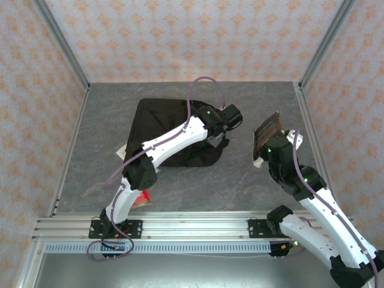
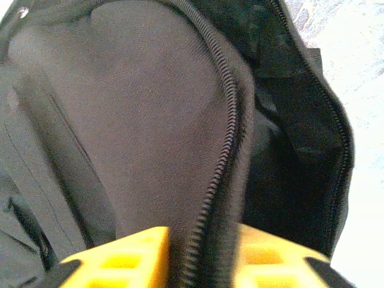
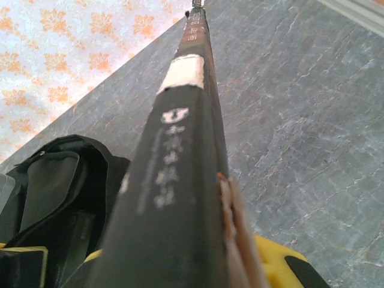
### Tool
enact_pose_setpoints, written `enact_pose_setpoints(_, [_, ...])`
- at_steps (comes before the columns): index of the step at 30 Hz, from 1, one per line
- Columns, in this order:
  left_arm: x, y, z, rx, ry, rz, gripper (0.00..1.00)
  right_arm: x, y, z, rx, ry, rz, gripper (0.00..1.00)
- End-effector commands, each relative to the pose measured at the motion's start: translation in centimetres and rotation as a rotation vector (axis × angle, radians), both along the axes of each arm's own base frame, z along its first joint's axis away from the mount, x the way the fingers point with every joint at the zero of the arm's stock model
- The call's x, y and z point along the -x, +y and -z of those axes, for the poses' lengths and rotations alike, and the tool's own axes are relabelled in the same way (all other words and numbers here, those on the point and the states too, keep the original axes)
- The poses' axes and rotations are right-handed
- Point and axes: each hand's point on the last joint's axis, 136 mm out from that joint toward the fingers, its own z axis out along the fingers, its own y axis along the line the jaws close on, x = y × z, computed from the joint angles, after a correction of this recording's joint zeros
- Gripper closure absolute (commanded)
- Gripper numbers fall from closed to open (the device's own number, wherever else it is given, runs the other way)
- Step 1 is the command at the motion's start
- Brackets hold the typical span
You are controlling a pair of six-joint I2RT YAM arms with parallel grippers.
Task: Pack books, pencil case, and school supplies into a backpack
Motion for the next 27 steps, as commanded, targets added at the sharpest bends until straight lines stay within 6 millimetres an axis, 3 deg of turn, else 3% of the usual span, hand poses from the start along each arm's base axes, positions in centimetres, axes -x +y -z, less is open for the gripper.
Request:
enact_pose_setpoints(1, [0.3,0.6,-2.0,0.078,0.012,-0.008,0.99,-1.2,1.6,-1.9,-0.038,-0.065,-0.063,1.0])
enact_pose_setpoints(3, [0.3,1.3,-3.2,0.124,-0.009,-0.034,1.0,-1.5,3.3,-2.8,-0.072,-0.088,-0.155,1.0])
enact_pose_setpoints(6, [0.2,3.6,-7.0,0.244,-0.113,-0.114,1.0,-1.6,6.9,-4.6,-0.169,-0.121,-0.33,1.0])
enact_pose_setpoints(9, [0.6,6.0,-10.2,0.417,-0.165,-0.197,1.0,-1.8,10.3,-4.9,-0.282,-0.074,-0.453,1.0])
enact_pose_setpoints(13, [1.3,8.1,-11.4,0.523,-0.178,-0.26,1.0,-2.5,14.3,-5.1,-0.452,-0.023,-0.564,1.0])
enact_pose_setpoints(19, [2.1,10.1,-12.7,0.58,-0.227,-0.311,1.0,-3.8,18.7,-5.6,-0.667,0.046,-0.664,1.0])
enact_pose_setpoints(22, [2.1,10.8,-13.3,0.597,-0.238,-0.325,1.0,-4.3,19.8,-6.3,-0.733,0.056,-0.688,1.0])
enact_pose_setpoints(27, [1.9,11.7,-13.9,0.623,-0.26,-0.349,1.0,-4.7,20.1,-7.8,-0.75,0.082,-0.679,1.0])
